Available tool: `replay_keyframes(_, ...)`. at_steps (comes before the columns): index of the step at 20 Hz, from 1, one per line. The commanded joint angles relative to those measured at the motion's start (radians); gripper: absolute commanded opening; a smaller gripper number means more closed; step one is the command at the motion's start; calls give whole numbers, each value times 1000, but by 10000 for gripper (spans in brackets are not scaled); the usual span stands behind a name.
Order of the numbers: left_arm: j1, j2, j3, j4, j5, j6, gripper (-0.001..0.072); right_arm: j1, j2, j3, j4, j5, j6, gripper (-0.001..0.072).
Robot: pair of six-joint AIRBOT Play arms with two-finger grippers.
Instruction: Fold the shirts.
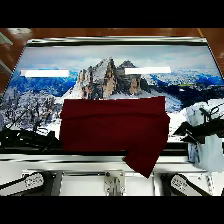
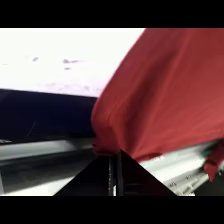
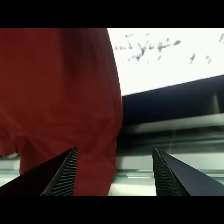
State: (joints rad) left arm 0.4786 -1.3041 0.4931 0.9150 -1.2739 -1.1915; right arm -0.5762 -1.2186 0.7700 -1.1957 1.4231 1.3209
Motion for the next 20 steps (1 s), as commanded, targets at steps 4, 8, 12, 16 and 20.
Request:
replay_keyframes(4, -5, 1, 0, -3, -19, 14, 41, 1, 1, -229, 44, -42, -66, 585)
replay_keyframes(8, -5, 1, 0, -3, -18, 14, 41, 1, 1, -329, 131, -158, -79, 584)
replay_keyframes(12, -5, 1, 0, -3, -16, 14, 41, 1, 1, -367, 213, -199, -120, 582)
replay_keyframes(16, -3, 1, 1, -4, 7, 12, 41, 1, 1, -369, 212, -183, -121, 438)
replay_keyframes(20, -3, 3, 1, -12, 49, 18, 40, 1, 1, -360, 256, -86, -211, 68)
